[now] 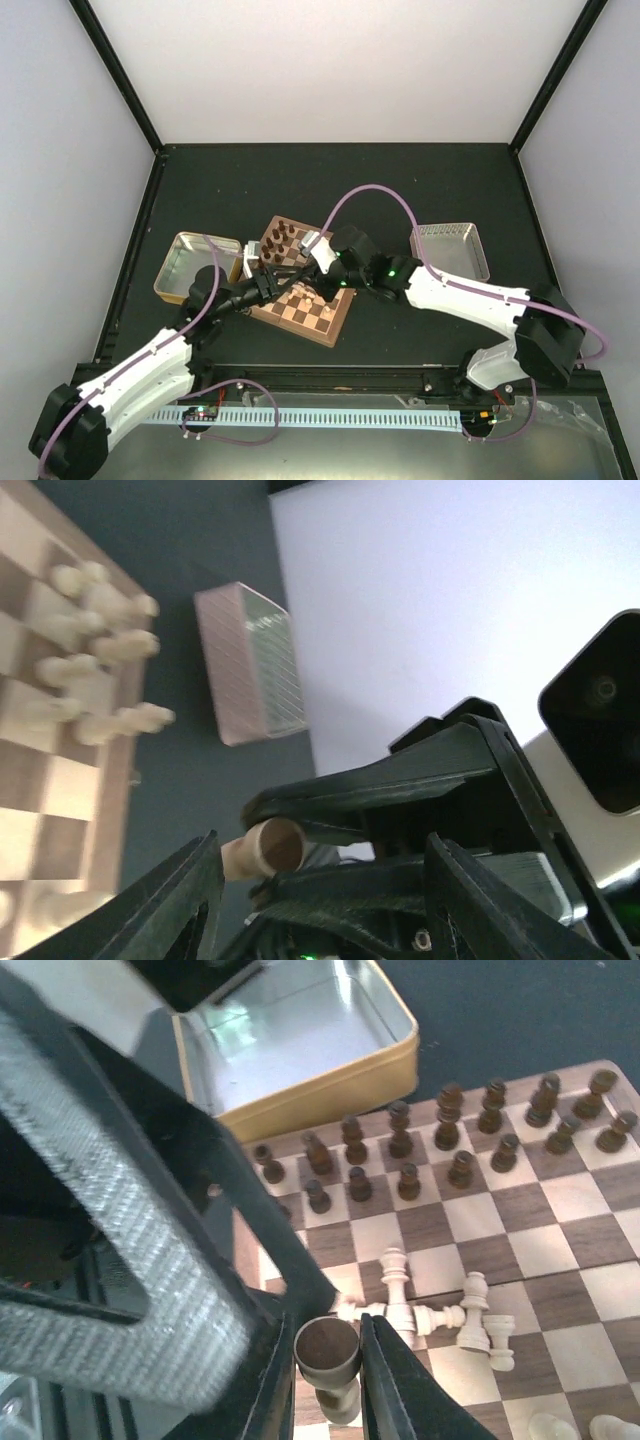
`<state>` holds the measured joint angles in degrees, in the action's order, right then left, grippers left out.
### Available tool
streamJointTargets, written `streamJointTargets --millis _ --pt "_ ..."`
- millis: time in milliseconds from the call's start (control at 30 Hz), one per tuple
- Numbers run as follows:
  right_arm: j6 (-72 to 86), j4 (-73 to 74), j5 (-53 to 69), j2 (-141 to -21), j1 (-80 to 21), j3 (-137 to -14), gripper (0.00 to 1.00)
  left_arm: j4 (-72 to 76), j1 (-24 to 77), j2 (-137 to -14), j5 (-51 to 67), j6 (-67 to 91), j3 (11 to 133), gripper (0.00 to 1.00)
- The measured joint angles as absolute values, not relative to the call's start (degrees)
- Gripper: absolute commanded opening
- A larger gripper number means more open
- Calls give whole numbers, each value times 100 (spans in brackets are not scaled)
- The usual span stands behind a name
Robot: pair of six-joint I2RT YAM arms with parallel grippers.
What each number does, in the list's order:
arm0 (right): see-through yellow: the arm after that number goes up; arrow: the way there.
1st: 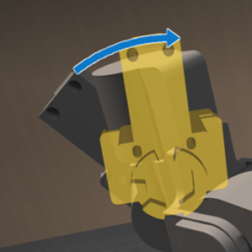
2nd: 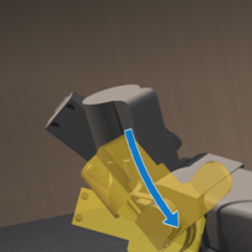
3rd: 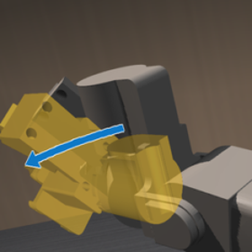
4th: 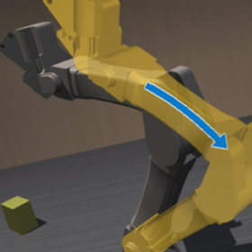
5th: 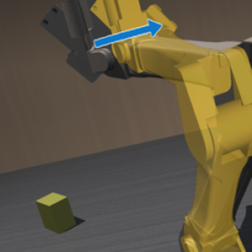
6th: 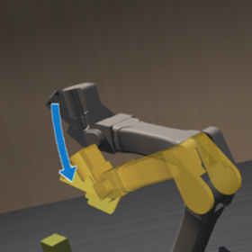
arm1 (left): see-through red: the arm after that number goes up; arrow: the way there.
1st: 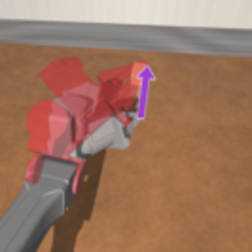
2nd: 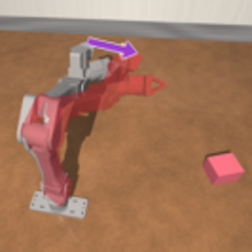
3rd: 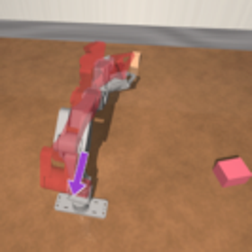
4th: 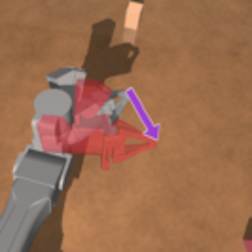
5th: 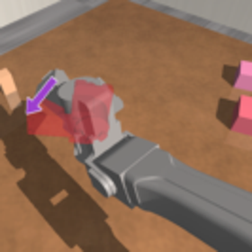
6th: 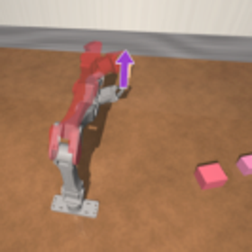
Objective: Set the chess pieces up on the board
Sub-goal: Place the chess piece on the chessboard.
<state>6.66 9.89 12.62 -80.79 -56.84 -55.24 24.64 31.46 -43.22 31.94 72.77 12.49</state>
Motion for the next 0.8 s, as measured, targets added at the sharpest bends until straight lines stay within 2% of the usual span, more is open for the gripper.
streamJointTargets --millis 233,433,800 --pt "1146 1103 672 -8667 -5723 -5653 19 543 2869 -3531 1997 6340 1245 57" --pt "1299 1496 502 -9260 -6206 -5977 19 -718 2716 -2775 1004 5806 1249 58" --pt "1428 2112 58 -10300 -6652 -6696 21 -1472 2532 -2661 528 5457 1262 58"
